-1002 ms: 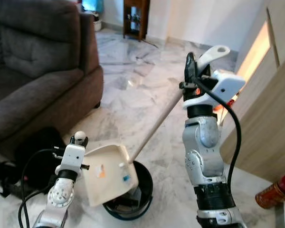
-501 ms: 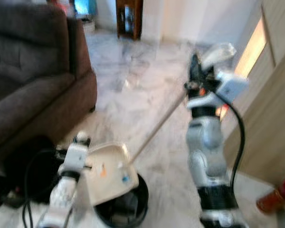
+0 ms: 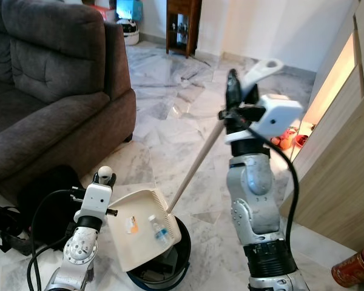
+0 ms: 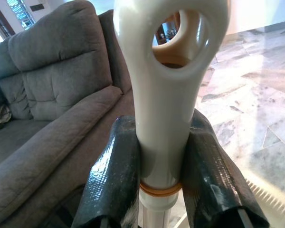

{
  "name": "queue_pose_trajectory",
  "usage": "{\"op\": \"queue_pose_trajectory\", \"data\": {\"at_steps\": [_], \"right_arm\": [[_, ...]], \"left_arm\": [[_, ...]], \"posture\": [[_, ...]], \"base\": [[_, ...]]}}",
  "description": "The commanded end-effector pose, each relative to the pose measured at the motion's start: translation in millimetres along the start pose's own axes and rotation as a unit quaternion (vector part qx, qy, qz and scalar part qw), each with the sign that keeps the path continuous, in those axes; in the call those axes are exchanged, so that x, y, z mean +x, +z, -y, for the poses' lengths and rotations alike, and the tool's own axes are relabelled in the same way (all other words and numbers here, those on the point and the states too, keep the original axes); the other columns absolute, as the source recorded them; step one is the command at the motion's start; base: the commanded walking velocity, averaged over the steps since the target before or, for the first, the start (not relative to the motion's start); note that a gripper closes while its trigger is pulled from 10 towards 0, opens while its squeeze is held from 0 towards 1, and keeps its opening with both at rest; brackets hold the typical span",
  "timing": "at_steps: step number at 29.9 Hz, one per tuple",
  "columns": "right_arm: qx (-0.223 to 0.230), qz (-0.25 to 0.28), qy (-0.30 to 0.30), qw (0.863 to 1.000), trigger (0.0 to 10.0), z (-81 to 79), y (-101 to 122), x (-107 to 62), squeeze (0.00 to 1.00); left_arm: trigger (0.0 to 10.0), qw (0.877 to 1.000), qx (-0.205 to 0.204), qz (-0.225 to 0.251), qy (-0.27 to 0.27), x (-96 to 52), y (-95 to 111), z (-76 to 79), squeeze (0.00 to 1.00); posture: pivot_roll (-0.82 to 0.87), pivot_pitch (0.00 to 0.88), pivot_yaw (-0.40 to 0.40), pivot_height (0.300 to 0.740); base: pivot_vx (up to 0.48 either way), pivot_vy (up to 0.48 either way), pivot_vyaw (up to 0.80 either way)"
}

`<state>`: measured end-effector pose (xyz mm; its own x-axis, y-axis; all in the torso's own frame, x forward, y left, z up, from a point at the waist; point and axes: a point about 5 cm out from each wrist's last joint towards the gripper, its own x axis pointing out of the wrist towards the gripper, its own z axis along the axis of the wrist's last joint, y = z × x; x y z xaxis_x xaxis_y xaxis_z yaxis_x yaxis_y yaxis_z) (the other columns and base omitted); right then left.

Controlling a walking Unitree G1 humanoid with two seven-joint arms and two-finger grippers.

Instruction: Sweep floor

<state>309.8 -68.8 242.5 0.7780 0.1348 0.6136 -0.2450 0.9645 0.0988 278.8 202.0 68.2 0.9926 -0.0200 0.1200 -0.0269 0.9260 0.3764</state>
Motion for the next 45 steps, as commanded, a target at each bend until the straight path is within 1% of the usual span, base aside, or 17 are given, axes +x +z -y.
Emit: {"op": "queue_pose_trajectory", "data": {"at_steps": [1, 6, 8, 9, 11, 18, 27, 35, 37, 39, 40, 41, 42, 45], "right_arm": [[-0.003, 0.063, 0.009, 0.998, 10.0, -5.7, 22.7, 4.9, 0.0], [-0.013, 0.069, 0.021, 0.997, 10.0, -11.0, 24.5, 3.8, 0.0], [-0.028, 0.072, 0.03, 0.997, 10.0, -13.1, 24.5, 2.8, 0.0], [-0.028, 0.072, 0.03, 0.997, 10.0, -13.1, 24.5, 2.8, 0.0], [-0.059, 0.08, 0.051, 0.994, 10.0, -18.7, 24.0, 0.0, 0.0], [-0.09, 0.091, 0.079, 0.989, 10.0, -27.1, 24.1, -2.9, 0.0], [-0.104, 0.092, 0.085, 0.987, 10.0, -29.3, 21.7, -5.0, 0.0], [-0.107, 0.094, 0.088, 0.986, 10.0, -30.2, 21.4, -5.6, 0.0], [-0.129, 0.101, 0.075, 0.984, 10.0, -26.3, 22.9, -4.2, 0.0], [-0.135, 0.102, 0.072, 0.983, 10.0, -25.3, 23.2, -3.8, 0.0], [-0.161, 0.107, 0.061, 0.979, 10.0, -19.9, 24.2, -1.5, 0.0], [-0.169, 0.109, 0.057, 0.978, 10.0, -18.1, 24.4, -0.7, 0.0], [-0.212, 0.114, 0.038, 0.97, 10.0, -8.3, 25.4, 2.5, 0.0], [-0.245, 0.119, 0.018, 0.962, 10.0, 2.4, 26.6, 5.0, 0.0]], "left_arm": [[10.0, 1.0, 0.005, 0.031, -0.002, 4.8, 11.1, -1.0, 0.0], [10.0, 1.0, 0.006, 0.03, -0.001, 4.2, 10.8, -1.5, 0.0], [10.0, 1.0, 0.006, 0.029, -0.001, 3.8, 10.2, -1.4, 0.0], [10.0, 1.0, 0.006, 0.029, -0.001, 3.8, 10.2, -1.4, 0.0], [10.0, 1.0, 0.006, 0.027, -0.002, 2.8, 9.4, -0.4, 0.0], [10.0, 1.0, 0.007, 0.026, -0.002, 1.9, 8.9, 0.3, 0.0], [10.0, 1.0, 0.007, 0.026, -0.001, 1.8, 8.7, 0.5, 0.0], [10.0, 1.0, 0.006, 0.026, -0.001, 1.9, 8.8, 0.7, 0.0], [10.0, 1.0, 0.006, 0.026, 0.0, 2.0, 8.8, 0.6, 0.0], [10.0, 1.0, 0.006, 0.026, 0.0, 2.1, 8.8, 0.5, 0.0], [10.0, 1.0, 0.006, 0.027, 0.0, 2.2, 9.0, 0.3, 0.0], [10.0, 1.0, 0.006, 0.027, 0.0, 2.4, 9.0, 0.2, 0.0], [10.0, 1.0, 0.007, 0.028, 0.001, 2.9, 9.4, -0.2, 0.0], [10.0, 1.0, 0.007, 0.029, 0.001, 3.3, 9.7, -0.6, 0.0]], "posture": [[0.22, 0.0, -0.021, 0.74], [0.22, 0.0, -0.022, 0.74], [0.22, 0.0, -0.023, 0.74], [0.22, 0.0, -0.023, 0.74], [0.22, 0.0, -0.025, 0.74], [0.22, 0.0, -0.027, 0.74], [0.22, 0.0, -0.03, 0.74], [0.22, 0.0, -0.03, 0.74], [0.22, 0.0, -0.03, 0.74], [0.22, 0.0, -0.03, 0.74], [0.22, 0.0, -0.03, 0.74], [0.22, 0.0, -0.029, 0.74], [0.21, 0.0, -0.028, 0.74], [0.21, 0.0, -0.027, 0.74]], "base": [[0.0, 0.0, 0.0], [0.0, 0.0, 0.0], [0.0, 0.0, 0.0], [0.0, 0.0, 0.0], [0.0, 0.0, 0.0], [0.0, 0.0, 0.0], [0.0, 0.0, 0.0], [0.0, 0.0, 0.0], [0.0, 0.0, 0.0], [0.0, 0.0, 0.0], [0.0, 0.0, 0.0], [0.0, 0.0, 0.0], [0.0, 0.0, 0.0], [0.0, 0.0, 0.0]]}}
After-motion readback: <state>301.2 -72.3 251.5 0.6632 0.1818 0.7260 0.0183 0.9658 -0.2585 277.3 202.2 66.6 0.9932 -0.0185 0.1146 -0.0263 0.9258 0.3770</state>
